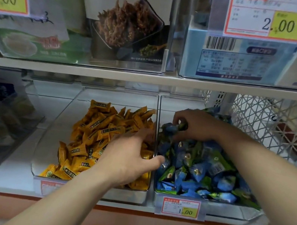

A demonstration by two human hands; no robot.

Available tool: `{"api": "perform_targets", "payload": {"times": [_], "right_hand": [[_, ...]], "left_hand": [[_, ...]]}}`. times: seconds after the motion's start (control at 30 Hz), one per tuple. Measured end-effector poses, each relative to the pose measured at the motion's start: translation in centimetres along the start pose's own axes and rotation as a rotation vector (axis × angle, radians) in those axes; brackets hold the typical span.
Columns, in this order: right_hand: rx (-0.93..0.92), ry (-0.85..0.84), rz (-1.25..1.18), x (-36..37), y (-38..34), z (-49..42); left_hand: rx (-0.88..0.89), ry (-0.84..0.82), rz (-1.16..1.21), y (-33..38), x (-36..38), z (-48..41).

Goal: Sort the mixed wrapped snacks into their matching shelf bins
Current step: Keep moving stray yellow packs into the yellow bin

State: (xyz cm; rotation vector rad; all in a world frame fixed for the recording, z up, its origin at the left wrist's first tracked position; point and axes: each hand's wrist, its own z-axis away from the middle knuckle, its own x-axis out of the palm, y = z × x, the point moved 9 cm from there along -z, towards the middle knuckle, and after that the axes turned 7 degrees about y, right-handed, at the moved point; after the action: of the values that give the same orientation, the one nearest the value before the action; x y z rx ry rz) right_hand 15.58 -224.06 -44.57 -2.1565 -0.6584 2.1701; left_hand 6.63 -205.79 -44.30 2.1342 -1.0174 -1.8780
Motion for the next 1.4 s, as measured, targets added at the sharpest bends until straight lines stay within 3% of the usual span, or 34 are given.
{"api": "perform_targets", "payload": {"times": [0.13,0.23,0.3,0.4,0.47,0.53,0.6,0.7,0.83,0.93,1.0,1.13,1.3,1.4], "right_hand": [[0.043,0.207,-0.152,-5.1,2.0,2.5],[0.108,0.407,-0.12,-7.5,4.4,4.5],[0.178,0.338,0.023,-6.8,5.8,5.3],[0.316,0.064,0.269,-4.6,6.9,6.0],[0.303,0.176,0.388,-5.5,5.8,5.7],[0.158,0.356,0.217,-6.2,2.5,5.2],[0.028,0.208,-0.012,-4.2,-0.8,4.6],[0.013,-0.229,0.203,1.8,-2.3,4.4],[0.049,-0.295,0.299,3.3,-1.5,3.9],[0.054,-0.184,0.128,1.3,-1.0,4.3],[0.065,0.006,-0.033,-1.1,-1.0,4.8],[0.106,0.333,-0.592,-4.9,-2.2,6.5],[0.037,0.28,-1.035,-4.4,-6.7,6.4],[0.071,0.325,-0.913,-4.8,-5.9,5.6]], "left_hand": [[-0.005,-0.031,0.02,0.0,0.1,0.1],[0.004,-0.028,0.038,0.4,-0.1,0.2],[0.0,-0.028,0.044,0.4,-0.1,0.2],[-0.012,-0.025,0.045,0.3,-0.2,0.2],[-0.013,-0.021,0.042,0.3,-0.2,0.2],[-0.018,-0.023,0.044,0.2,-0.1,0.1],[-0.017,-0.022,0.05,0.1,-0.1,0.1],[-0.007,-0.018,0.049,0.1,-0.2,0.1],[0.006,-0.003,0.058,0.2,-0.3,0.2],[0.01,0.013,0.087,0.2,-0.5,0.1],[0.006,0.038,0.106,0.3,-0.7,0.0],[0.027,0.215,0.151,0.9,-2.3,-0.4],[0.077,0.335,0.349,2.7,-3.8,-0.3],[-0.02,0.39,0.238,0.7,-4.9,-0.5]]}}
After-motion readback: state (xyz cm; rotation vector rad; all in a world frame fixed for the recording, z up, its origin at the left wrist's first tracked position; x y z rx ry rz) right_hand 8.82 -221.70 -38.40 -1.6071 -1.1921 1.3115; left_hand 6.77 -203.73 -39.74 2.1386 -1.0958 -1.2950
